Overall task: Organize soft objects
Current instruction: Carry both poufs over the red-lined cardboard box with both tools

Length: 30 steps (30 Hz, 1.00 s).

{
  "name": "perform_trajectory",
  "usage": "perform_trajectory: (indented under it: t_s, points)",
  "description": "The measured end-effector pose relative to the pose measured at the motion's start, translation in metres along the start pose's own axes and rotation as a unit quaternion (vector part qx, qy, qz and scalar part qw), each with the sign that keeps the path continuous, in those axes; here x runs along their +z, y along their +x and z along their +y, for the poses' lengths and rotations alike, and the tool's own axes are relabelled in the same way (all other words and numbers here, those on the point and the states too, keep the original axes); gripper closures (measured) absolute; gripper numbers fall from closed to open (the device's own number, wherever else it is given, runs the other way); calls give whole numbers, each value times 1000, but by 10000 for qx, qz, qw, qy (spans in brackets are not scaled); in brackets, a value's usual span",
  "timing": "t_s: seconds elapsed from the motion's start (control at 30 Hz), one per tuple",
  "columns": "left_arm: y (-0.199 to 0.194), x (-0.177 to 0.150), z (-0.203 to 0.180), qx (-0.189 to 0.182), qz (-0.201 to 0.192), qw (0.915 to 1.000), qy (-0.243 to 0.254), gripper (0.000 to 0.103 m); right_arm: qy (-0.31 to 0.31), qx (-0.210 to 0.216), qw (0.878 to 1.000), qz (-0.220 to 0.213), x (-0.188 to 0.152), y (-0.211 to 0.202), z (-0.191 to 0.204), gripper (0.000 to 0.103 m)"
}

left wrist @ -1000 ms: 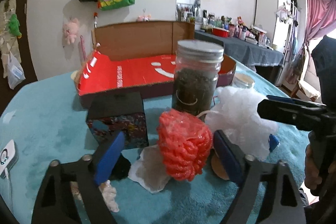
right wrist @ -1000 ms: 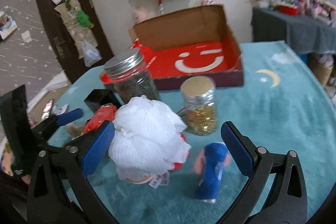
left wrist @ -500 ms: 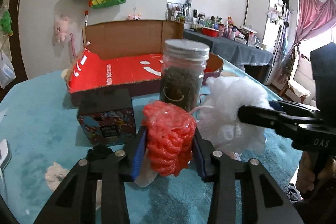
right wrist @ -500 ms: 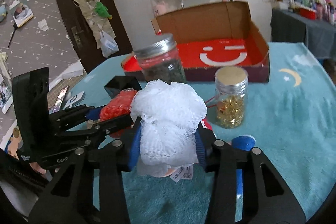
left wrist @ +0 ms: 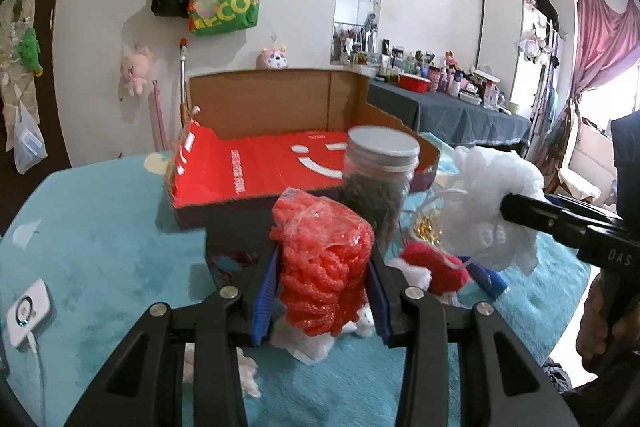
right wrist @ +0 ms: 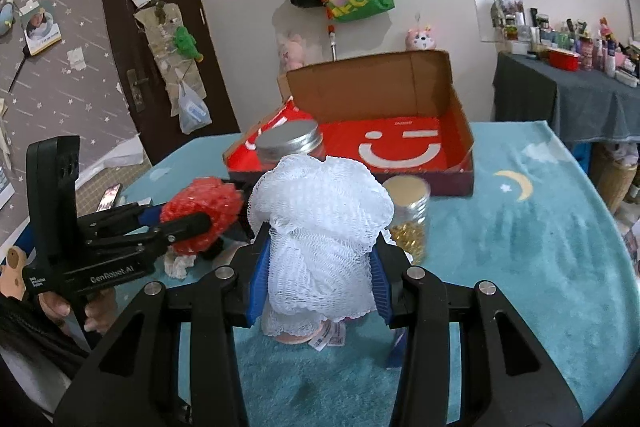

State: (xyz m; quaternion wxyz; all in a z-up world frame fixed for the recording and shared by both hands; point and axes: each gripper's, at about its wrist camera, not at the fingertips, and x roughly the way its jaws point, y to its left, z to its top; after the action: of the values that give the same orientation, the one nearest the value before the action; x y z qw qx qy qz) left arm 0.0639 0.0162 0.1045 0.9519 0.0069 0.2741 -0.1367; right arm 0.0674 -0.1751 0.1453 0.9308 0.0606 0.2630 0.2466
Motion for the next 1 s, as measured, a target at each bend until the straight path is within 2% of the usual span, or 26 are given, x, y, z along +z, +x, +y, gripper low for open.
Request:
perform_trajectory:
  t_s: [0.27, 0.57, 0.8, 1.0]
  points:
    - [-2, 39, 10, 11, -146, 9995, 289, 61, -201, -62, 9994, -286, 35, -8, -6, 63]
    - [23, 90, 23, -260, 157, 9973, 663, 60, -624, -84, 9976, -295, 97, 10, -17, 62]
    - [63, 131, 35, -248, 485, 9947, 875, 60, -925, -101, 9956, 61, 143, 56, -27, 62]
    - [117, 158, 42, -251, 898, 9904, 1015, 60, -1012, -271, 9919, 712, 174, 129, -44, 62]
